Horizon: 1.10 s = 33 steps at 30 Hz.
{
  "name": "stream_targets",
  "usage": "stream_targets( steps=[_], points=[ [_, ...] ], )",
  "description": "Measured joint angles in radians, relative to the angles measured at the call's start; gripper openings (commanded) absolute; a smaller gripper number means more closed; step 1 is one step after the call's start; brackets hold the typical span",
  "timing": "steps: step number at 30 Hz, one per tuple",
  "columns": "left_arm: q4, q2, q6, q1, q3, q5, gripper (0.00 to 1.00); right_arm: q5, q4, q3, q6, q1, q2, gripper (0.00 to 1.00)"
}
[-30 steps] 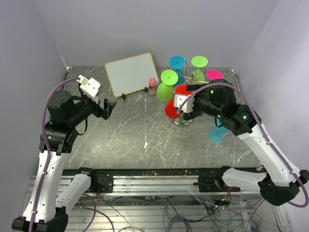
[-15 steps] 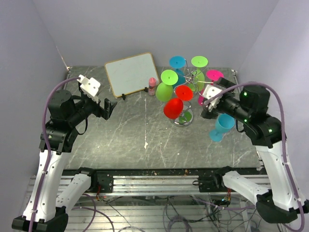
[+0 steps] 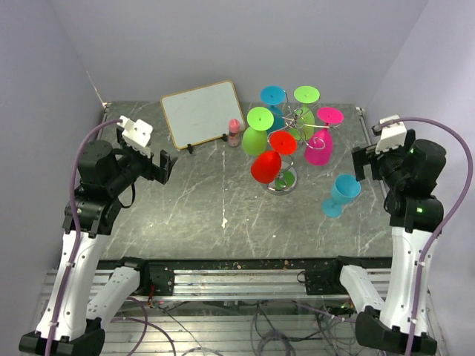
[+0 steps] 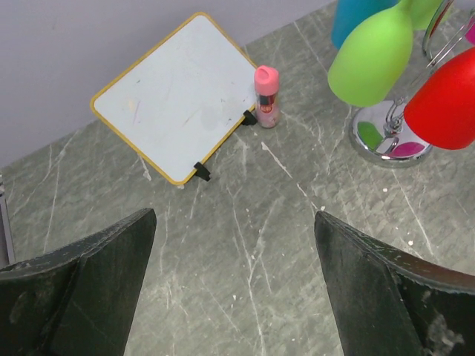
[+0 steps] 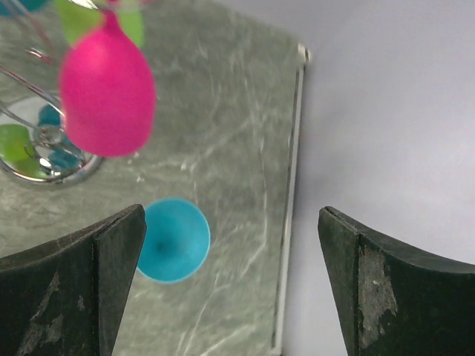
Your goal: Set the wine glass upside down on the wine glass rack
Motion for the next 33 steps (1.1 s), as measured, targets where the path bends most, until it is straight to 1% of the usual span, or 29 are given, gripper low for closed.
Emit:
stream_targets(
  steps=[1,3,8,17,22,27,33],
  points=[
    [0.0,-0.006,0.002,0.0,-0.011,-0.006,0.98,0.007,0.002,-0.034,0.031,-0.05,-0.003,0.99],
    [-0.001,-0.019,0.009,0.0,-0.03,-0.015,0.98,0.018,0.0,-0.092,0.068,-0.113,-0.005,0.97],
    [0.001,-0.046,0.024,0.0,-0.052,-0.03,0.98,0.005,-0.02,-0.183,0.106,-0.198,0.018,0.91],
    [0.004,-0.068,0.029,0.0,-0.088,-0.031,0.96,0.036,-0.032,-0.255,0.113,-0.211,0.145,0.73],
    [0.006,-0.071,0.032,0.0,-0.093,-0.028,0.96,0.032,-0.031,-0.257,0.114,-0.211,0.19,0.62],
    [0.009,-0.07,0.035,0.0,-0.105,-0.021,0.95,0.031,-0.031,-0.258,0.117,-0.211,0.234,0.54],
    [0.009,-0.057,0.035,0.0,-0.105,-0.012,0.94,0.027,-0.03,-0.263,0.117,-0.211,0.254,0.4]
  ],
)
